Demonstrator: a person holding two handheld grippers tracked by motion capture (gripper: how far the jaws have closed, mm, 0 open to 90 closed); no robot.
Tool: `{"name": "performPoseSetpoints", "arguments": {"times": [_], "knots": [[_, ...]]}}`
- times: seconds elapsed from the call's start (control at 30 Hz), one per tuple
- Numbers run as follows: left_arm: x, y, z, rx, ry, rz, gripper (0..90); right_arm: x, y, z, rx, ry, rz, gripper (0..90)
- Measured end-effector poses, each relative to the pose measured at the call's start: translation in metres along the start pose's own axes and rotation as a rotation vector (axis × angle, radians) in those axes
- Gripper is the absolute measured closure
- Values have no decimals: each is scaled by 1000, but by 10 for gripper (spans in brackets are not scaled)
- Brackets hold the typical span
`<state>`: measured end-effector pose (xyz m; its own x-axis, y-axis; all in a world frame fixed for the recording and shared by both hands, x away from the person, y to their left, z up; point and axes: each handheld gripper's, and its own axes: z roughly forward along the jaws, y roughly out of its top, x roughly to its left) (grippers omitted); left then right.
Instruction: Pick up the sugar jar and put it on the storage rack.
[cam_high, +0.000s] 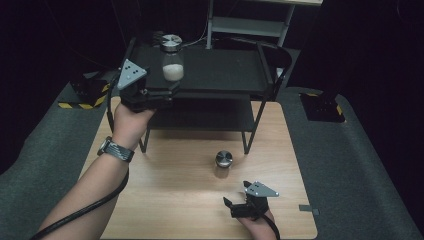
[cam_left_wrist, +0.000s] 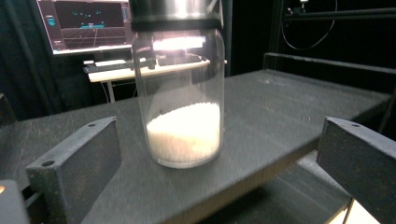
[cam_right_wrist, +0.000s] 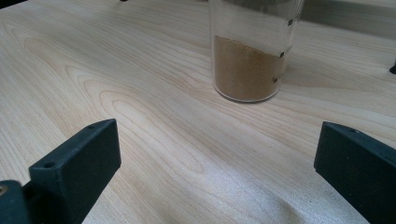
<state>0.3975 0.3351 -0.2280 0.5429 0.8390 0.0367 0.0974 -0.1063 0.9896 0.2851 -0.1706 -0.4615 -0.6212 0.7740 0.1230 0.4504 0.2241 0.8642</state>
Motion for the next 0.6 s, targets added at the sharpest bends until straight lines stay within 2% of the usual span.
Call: {"name": "performPoseSetpoints", "arguments": {"times": [0.03, 0.1, 0.23, 0.37, 0.6], "knots": [[2, -5, -4, 4, -2, -12, 3, 0, 0, 0, 1, 0, -1, 2], [2, -7, -6, 4, -2, -11, 3, 0, 0, 0, 1, 0, -1, 2], [5, -21, -19, 2, -8, -15, 3, 0, 0, 0, 1, -1, -5, 2], [6, -30, -25, 8, -17, -11, 3, 1, 0, 0, 1, -2, -6, 2], [8, -50, -33, 27, -41, -33, 3, 1, 0, 0, 2, -3, -8, 2]]}}
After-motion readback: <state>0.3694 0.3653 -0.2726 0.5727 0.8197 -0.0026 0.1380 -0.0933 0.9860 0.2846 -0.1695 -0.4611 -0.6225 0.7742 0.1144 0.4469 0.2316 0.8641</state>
